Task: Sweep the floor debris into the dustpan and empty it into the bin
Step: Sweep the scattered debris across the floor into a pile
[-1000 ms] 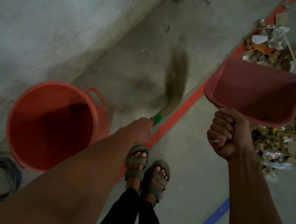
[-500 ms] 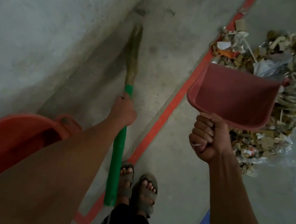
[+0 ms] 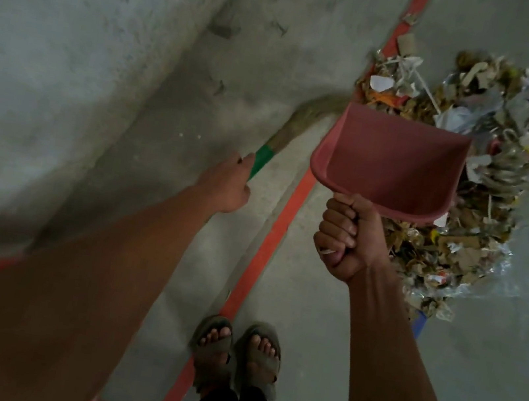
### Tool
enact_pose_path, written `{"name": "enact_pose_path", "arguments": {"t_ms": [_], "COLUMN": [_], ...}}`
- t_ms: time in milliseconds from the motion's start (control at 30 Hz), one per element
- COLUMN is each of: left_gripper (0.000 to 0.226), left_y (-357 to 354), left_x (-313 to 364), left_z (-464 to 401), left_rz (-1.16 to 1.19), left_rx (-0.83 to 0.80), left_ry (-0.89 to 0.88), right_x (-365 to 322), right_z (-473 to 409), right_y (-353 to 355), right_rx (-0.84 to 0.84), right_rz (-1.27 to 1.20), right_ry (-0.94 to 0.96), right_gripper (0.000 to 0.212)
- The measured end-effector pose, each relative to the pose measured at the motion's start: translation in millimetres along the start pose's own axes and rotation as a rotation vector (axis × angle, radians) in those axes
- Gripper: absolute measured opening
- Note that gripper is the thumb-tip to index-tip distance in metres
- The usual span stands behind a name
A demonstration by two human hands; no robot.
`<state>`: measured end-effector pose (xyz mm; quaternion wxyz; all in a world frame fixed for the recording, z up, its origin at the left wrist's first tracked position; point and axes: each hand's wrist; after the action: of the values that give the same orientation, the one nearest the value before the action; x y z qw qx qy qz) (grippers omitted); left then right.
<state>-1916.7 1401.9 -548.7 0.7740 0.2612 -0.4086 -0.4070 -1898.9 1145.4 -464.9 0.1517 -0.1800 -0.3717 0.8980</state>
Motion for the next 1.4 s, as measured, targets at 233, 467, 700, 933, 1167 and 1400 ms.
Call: {"name": "enact_pose_path", "arguments": {"t_ms": [233, 467, 700, 933, 1167, 1400], "left_gripper": [0.076, 0.043, 0.051, 0.06, 0.073, 0.076], "left_y": [44.4, 43.7, 8.0, 28.8, 90.3, 160.1], "left_x": [-14.4, 20.2, 98.9, 134.9, 131.2, 110.0], "left_z": [-69.6, -189.1, -256.6, -282.7, -321.0, -367.3], "left_rz": [0.106, 0.197, 0.198, 0.021, -0.205, -0.247], "left_rx": [0.158, 0.112, 0.029, -0.219, -0.221, -0.169], "left_ry": [0.262, 0.398, 0.27, -0.157, -0.56, -0.612], "right_x": [-38.8, -123.6, -207.5, -244.3, -257.1, -267.6], "right_z": [-39.3, -96.5, -125.8, -137.4, -144.0, -151.2], "right_y": [-6.9, 5.4, 27.1, 24.5, 3.2, -21.2], "right_rx": [-0.044, 0.009, 0.076, 0.109, 0.223, 0.254], "right_rz": [-0.069, -0.105, -0.154, -0.183, -0.23, -0.334], "right_ry": [0.0, 0.067, 0.113, 0.161, 0.191, 0.301], "right_gripper": [0.038, 0.037, 0.035, 0.035, 0.037, 0.037]}}
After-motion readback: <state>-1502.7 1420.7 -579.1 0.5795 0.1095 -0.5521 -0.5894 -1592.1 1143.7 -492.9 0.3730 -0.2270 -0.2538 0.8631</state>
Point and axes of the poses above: each hand's wrist, its own z-axis away from the middle knuckle, its own y-axis out of the back of the hand, x = y × z, and after that the axes turned 5 degrees about z, right-handed
